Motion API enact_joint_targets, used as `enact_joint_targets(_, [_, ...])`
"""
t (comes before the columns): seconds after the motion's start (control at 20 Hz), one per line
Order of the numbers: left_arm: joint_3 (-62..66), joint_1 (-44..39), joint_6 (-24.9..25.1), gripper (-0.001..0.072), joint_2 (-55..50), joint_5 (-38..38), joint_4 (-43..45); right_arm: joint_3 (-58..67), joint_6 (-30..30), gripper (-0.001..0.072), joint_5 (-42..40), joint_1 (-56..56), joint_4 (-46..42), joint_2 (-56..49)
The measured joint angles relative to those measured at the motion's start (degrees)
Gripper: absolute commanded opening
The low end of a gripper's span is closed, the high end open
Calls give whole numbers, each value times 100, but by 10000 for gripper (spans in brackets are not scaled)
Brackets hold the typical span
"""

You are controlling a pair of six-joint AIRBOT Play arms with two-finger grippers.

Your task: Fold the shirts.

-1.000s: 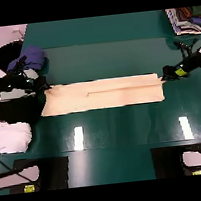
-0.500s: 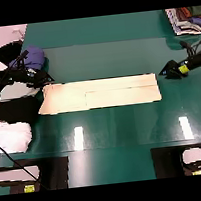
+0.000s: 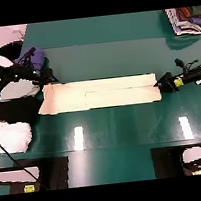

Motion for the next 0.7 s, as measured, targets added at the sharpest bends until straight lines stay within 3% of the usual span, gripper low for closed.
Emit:
enact_joint_targets(0.05, [2, -181, -87, 24, -4, 120, -2, 33, -72, 59, -61, 109, 9, -35])
enact_joint_targets(0.1, [4, -369, -162, 23, -4, 245, -13, 90, -129, 12, -85, 210, 7, -63])
enact_joint_targets(0.35, [118, -1408, -455, 24, -251, 1071, -44, 748, -219, 11, 212, 501, 153, 181])
enact_joint_targets(0.7, [1434, -2697, -728, 24, -1602, 1220, -146, 2258, 452, 11, 643, 1040, 210, 1165])
